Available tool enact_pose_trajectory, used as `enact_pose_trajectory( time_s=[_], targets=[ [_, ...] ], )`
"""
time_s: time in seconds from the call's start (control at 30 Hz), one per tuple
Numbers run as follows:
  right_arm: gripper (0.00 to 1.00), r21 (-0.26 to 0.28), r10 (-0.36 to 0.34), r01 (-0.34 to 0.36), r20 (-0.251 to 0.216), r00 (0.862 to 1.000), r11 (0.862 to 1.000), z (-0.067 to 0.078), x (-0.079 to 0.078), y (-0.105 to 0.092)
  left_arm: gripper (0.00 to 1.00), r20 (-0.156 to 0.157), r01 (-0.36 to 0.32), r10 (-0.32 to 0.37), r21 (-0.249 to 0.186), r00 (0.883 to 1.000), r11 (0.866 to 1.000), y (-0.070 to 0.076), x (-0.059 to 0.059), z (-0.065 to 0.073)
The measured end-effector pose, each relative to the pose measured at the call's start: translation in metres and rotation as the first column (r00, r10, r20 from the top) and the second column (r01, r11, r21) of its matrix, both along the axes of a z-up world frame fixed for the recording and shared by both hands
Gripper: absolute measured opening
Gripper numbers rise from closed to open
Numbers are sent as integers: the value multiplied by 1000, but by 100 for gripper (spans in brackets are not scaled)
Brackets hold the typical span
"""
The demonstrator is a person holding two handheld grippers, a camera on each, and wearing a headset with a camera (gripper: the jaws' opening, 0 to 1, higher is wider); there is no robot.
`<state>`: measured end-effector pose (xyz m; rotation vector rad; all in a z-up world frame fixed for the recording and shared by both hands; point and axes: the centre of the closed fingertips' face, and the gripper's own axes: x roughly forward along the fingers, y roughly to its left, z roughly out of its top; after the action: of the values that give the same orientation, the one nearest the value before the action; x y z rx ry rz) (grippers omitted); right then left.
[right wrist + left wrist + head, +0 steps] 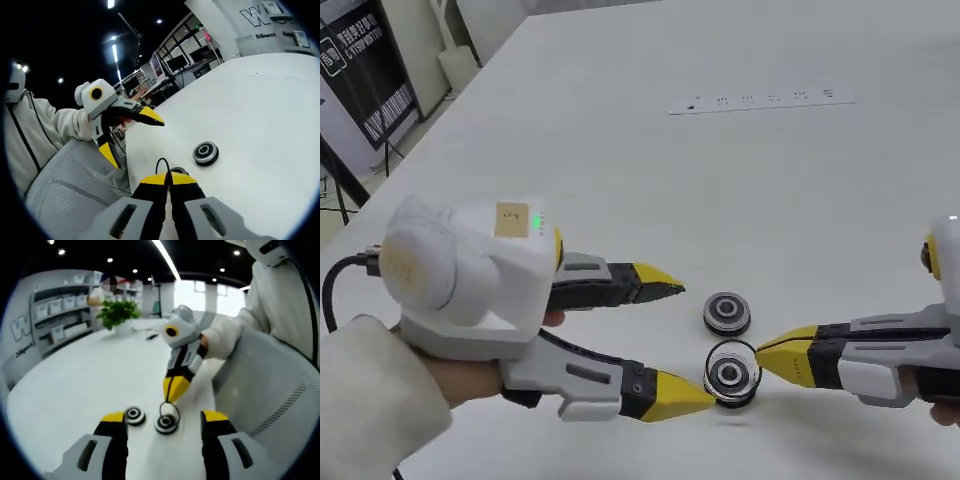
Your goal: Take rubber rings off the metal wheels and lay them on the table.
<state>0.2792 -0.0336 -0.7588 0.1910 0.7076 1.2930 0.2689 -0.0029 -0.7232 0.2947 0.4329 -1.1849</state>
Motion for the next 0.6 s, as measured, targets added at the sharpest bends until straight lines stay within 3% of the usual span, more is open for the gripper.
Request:
enact_pose_trajectory(
  time_s=[0.27, 0.6],
  targets=[
    [0, 9, -5, 5, 26, 1000, 1000, 16, -3, -5, 78, 30, -16, 16, -14, 999, 1000, 12, -8, 23],
    [0, 14, -13, 12, 60, 998, 1000, 36, -5, -8, 85, 64, -52, 55, -37, 996, 998, 47, -11, 50]
  ],
)
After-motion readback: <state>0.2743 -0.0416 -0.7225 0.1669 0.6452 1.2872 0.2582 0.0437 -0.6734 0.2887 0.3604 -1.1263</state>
